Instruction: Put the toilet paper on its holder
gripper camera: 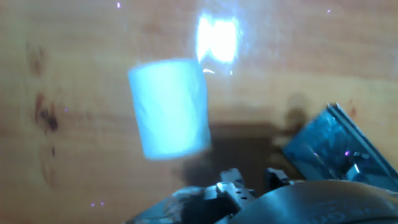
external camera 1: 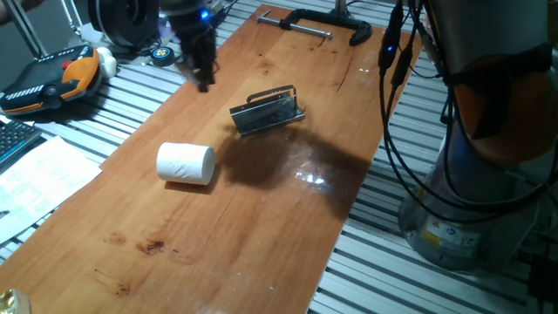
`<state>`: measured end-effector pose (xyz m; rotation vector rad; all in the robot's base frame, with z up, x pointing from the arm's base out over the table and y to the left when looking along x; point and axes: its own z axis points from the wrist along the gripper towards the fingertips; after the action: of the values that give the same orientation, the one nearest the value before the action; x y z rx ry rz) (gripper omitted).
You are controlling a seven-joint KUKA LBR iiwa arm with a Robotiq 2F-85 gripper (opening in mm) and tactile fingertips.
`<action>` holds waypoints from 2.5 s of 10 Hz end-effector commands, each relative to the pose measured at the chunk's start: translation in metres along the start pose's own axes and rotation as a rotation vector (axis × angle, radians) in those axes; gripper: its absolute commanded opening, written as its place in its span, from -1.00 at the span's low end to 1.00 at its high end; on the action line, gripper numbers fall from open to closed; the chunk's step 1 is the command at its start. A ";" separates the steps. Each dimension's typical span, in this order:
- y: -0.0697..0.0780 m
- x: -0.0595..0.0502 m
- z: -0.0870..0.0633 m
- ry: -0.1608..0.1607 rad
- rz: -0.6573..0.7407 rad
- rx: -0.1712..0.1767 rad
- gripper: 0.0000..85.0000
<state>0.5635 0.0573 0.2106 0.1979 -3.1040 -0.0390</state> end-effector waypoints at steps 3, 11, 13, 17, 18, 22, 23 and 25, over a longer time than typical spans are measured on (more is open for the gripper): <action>0.022 -0.016 0.027 0.021 -0.033 -0.023 1.00; 0.062 -0.030 0.099 0.073 -0.077 -0.063 1.00; 0.062 -0.032 0.108 0.070 -0.096 -0.052 1.00; 0.059 -0.033 0.126 0.047 -0.119 -0.052 1.00; 0.059 -0.032 0.130 0.043 -0.122 -0.061 1.00; 0.060 -0.030 0.135 0.012 -0.126 -0.049 1.00; 0.058 -0.031 0.134 0.009 -0.129 -0.048 1.00; 0.058 -0.030 0.136 0.004 -0.130 -0.040 1.00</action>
<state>0.5811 0.1221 0.0743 0.3975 -3.0795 -0.1031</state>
